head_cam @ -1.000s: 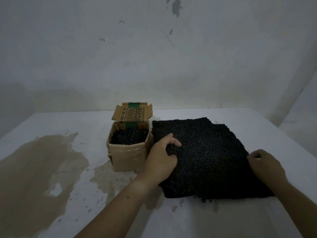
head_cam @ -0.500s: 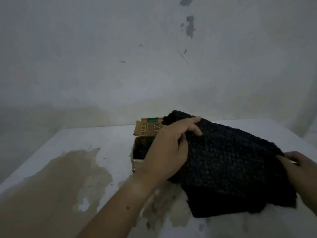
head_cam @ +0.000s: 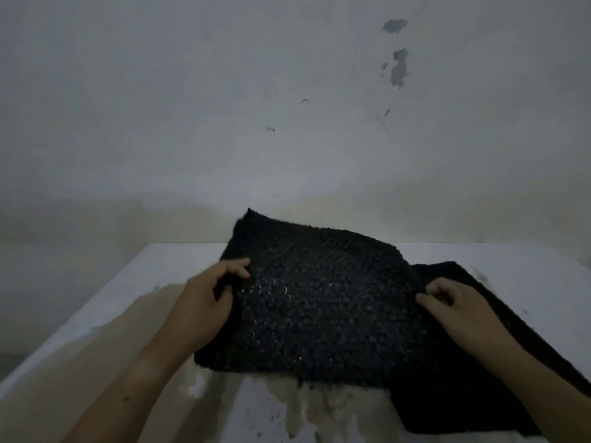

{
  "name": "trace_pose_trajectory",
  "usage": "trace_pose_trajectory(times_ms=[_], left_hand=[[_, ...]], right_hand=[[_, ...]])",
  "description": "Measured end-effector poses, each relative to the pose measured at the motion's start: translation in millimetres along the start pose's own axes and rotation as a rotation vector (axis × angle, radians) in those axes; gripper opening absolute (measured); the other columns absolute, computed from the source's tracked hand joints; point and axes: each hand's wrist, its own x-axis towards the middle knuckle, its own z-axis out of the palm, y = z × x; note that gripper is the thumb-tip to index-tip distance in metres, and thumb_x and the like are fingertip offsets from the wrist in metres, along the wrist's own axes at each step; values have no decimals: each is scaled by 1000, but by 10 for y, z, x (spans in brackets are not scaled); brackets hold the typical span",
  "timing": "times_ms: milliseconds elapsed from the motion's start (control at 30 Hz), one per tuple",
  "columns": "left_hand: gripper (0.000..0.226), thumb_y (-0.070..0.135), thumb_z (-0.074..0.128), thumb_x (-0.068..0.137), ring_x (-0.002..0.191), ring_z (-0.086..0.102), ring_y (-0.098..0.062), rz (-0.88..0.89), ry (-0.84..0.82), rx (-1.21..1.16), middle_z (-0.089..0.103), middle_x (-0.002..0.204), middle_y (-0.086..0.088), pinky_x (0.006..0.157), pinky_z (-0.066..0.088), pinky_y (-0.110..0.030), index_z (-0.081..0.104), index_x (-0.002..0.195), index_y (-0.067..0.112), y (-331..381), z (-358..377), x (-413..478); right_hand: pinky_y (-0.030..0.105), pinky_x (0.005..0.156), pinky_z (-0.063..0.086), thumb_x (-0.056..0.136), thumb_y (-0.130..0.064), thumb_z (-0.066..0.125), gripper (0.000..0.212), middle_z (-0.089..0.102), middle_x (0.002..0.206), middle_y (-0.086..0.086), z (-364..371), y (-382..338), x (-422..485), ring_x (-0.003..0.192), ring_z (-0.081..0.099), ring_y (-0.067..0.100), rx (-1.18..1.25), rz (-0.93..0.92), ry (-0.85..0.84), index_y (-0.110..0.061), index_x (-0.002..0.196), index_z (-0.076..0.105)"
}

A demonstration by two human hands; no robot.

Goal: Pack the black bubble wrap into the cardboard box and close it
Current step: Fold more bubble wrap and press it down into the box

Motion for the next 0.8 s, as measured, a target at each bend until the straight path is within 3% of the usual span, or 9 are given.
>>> trace_pose_trajectory(times_ms=[100, 167, 233, 333, 433, 533, 633, 800], left_hand=[[39, 9, 56, 95, 136, 44, -10, -71, -131, 0, 46, 140, 21, 106, 33, -21, 52, 106, 46, -172, 71, -123], [34, 32, 59, 95, 147, 27, -18, -161, -198, 110, 29, 152, 18, 116, 23, -34, 45, 120, 49, -196, 121, -151], [46, 53, 53, 92, 152, 3, -27, -201, -221, 316, 6, 163, 11, 118, 0, -52, 36, 135, 47, -138, 194, -148], [38, 62, 43, 92, 151, -12, -21, -18, -249, 331, -3, 164, 12, 118, -17, -48, 39, 127, 47, 44, 374, -187], [36, 68, 34, 92, 150, -15, -12, 96, -252, 313, -3, 165, 13, 119, -17, -40, 42, 119, 46, 87, 465, -215], [39, 71, 31, 92, 150, -13, -9, 153, -226, 315, -6, 164, 16, 121, -10, -38, 41, 121, 47, 69, 448, -180], [46, 74, 30, 89, 151, -10, -10, 206, -295, 356, -5, 164, 14, 123, -1, -43, 45, 122, 46, 86, 474, -146], [66, 79, 33, 85, 149, -20, -13, 162, -487, 455, -16, 164, 8, 122, -3, -46, 53, 133, 38, 184, 591, -32]], right_hand=[[28, 63, 40, 88, -29, 68, 13, 58, 81, -5, 129, 23, -47, 73, 55, 11, -67, 13, 12, -23, 85, 57], [29, 74, 43, 87, -32, 68, 24, 55, 99, -6, 183, 33, -72, 88, 54, 14, -129, -49, 89, -27, 106, 54], [35, 90, 44, 86, -33, 68, 31, 54, 113, -7, 243, -11, -101, 105, 53, 15, -184, -240, 116, -29, 113, 54], [36, 103, 37, 88, -49, 59, 31, 45, 137, -12, 386, -188, -190, 124, 43, 11, -347, -469, -32, -36, 116, 58], [42, 106, 37, 87, -72, 35, 54, 34, 150, -10, 537, -318, -232, 135, 34, 15, -553, -528, -126, -39, 125, 56], [42, 105, 36, 81, -82, 26, 69, 31, 153, -5, 568, -421, -197, 136, 33, 21, -670, -516, -170, -38, 122, 59], [44, 110, 28, 74, -87, 32, 73, 21, 158, -2, 606, -568, -140, 140, 23, 24, -787, -512, -272, -37, 120, 61], [46, 112, 17, 73, -84, 46, 78, 1, 162, 0, 703, -804, -12, 141, 8, 31, -981, -472, -478, -29, 127, 59]])
